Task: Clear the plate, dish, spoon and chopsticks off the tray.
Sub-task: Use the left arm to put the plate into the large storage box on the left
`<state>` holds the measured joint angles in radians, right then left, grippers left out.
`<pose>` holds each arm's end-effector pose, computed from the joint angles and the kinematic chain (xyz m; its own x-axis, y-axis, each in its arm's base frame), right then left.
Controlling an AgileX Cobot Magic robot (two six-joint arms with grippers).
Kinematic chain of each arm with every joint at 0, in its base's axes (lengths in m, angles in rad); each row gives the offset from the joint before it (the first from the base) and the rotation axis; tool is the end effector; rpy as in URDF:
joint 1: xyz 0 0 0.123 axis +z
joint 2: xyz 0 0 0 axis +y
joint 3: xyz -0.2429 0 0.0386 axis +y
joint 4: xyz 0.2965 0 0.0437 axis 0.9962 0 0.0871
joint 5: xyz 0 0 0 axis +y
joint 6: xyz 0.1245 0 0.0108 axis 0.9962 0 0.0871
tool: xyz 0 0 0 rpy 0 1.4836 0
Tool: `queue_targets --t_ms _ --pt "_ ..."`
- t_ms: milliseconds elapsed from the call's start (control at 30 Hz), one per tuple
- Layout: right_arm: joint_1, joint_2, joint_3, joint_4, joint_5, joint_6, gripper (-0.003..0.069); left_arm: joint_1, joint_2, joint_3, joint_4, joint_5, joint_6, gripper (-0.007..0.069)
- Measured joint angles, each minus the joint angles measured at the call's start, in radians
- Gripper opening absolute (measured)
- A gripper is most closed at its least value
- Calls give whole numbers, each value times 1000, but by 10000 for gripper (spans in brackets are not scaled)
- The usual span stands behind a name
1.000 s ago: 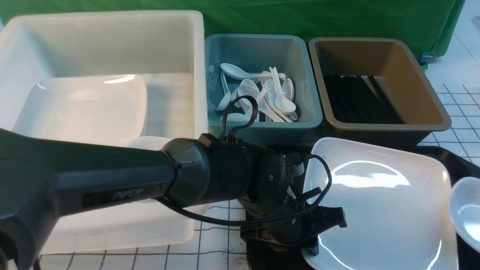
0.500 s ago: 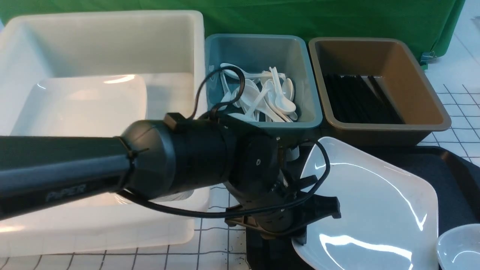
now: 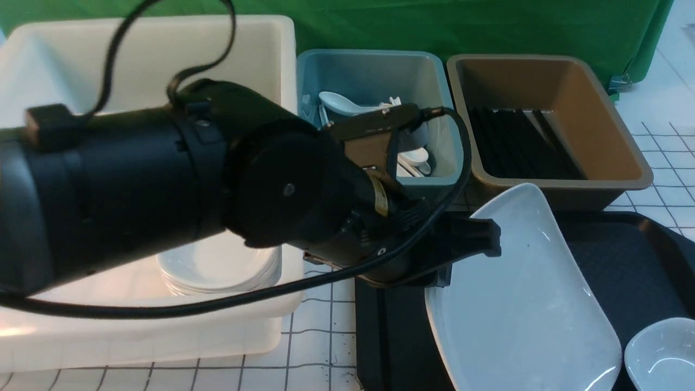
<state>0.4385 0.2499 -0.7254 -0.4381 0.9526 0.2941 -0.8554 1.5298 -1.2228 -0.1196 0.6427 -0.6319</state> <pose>0.1344 0.0153 0.3556 -0.3068 -0.1138 -0.9449 -0.0947 0.9915 -0.0887 0.2594 -0.3122 0.2249 -0.8921 0.0150 -0.4516 0.2546 0.8424 -0.4749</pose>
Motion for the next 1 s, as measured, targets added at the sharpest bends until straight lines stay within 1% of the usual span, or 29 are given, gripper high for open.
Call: queue_targets --t_ms 333,533,667,767,800,833,900,933,967,1000 --pt "0 0 0 0 0 1 25 1 -61 2 42 -26 -20 20" --pt "0 0 0 0 0 1 31 39 -83 3 47 -64 -23 21" --pt "0 0 0 0 0 2 34 120 -172 3 47 -112 -23 21" --pt "0 0 0 0 0 2 36 211 -250 3 47 -122 -21 21" --pt "0 0 0 0 0 2 36 218 -250 3 47 -122 -20 21" --pt "0 0 0 0 0 1 38 292 -304 3 47 -116 -9 21" --pt "0 0 0 0 0 -1 40 379 -351 3 47 -98 -4 21" --pt "0 0 0 0 0 -1 40 389 -356 3 47 -98 -4 21" --pt "0 0 0 1 0 -4 41 490 -396 3 47 -73 1 21" --pt "0 0 0 1 0 -5 42 551 -419 3 47 -56 5 21"
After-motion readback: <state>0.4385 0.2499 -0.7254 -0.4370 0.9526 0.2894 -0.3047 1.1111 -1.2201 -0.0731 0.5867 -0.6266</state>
